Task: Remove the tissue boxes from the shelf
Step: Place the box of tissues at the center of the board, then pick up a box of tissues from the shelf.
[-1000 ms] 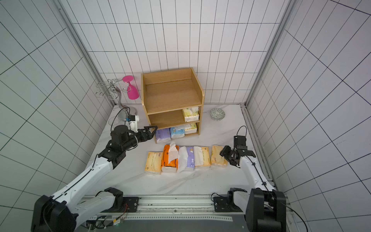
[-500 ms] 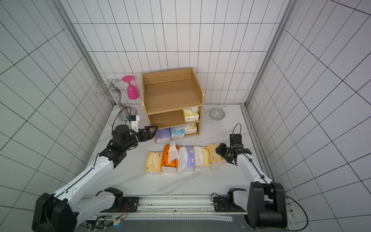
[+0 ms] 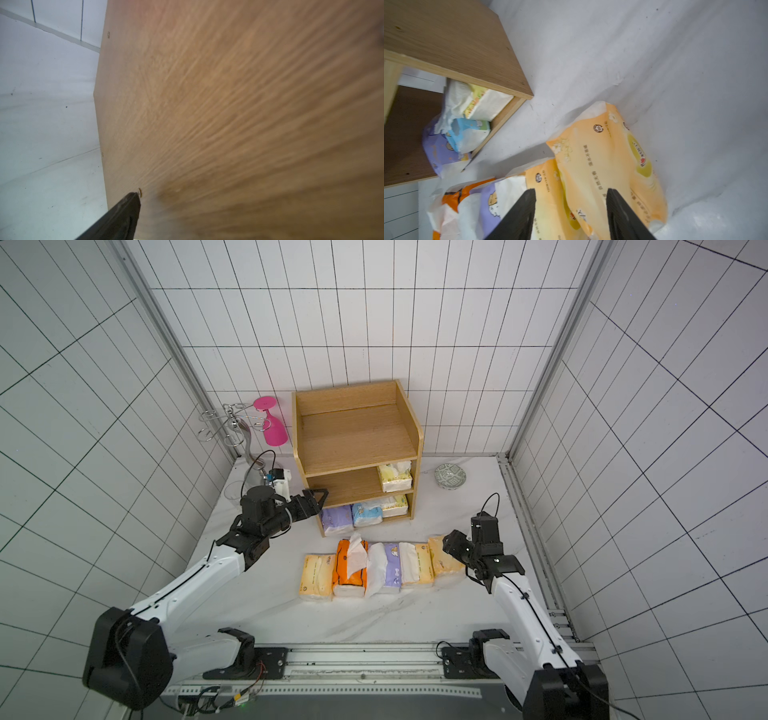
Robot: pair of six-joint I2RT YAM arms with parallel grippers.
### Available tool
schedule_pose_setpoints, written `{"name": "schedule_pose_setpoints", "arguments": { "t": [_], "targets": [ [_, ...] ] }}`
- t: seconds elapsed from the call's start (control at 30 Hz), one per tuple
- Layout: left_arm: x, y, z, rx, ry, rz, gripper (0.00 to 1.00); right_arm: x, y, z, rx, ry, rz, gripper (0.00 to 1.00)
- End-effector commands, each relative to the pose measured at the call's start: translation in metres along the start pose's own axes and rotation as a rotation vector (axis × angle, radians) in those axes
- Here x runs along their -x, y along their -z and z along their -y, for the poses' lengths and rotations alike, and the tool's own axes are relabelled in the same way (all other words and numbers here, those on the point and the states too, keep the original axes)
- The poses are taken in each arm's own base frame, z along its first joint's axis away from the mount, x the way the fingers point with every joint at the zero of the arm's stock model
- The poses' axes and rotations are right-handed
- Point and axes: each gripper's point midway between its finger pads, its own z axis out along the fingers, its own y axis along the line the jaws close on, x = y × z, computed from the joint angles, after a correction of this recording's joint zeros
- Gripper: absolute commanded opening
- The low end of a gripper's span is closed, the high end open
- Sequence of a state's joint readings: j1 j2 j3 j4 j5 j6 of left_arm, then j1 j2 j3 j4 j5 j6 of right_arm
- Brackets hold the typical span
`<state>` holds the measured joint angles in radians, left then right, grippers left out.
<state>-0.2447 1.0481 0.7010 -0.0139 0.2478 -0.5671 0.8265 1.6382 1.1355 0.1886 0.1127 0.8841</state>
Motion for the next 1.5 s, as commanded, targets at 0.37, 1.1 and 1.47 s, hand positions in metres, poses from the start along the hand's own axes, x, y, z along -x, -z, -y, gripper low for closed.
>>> {"name": "schedule_pose_setpoints", "arguments": {
  "t": [0.37, 1.1, 1.47],
  "targets": [
    [0.009, 0.007, 0.014, -0.055, 0.003, 0.021, 0.95, -0.001, 0.068, 0.001, 0.000, 0.066, 0.007, 0.61],
    [0.008, -0.001, 0.021, -0.098, 0.028, -0.003, 0.95, 0.023, 0.038, -0.004, 0.164, 0.181, -0.057, 0.69],
    [0.007, -0.005, 0.022, -0.101, 0.032, -0.013, 0.95, 0.018, 0.013, -0.012, 0.212, 0.178, -0.095, 0.70]
  ]
}}
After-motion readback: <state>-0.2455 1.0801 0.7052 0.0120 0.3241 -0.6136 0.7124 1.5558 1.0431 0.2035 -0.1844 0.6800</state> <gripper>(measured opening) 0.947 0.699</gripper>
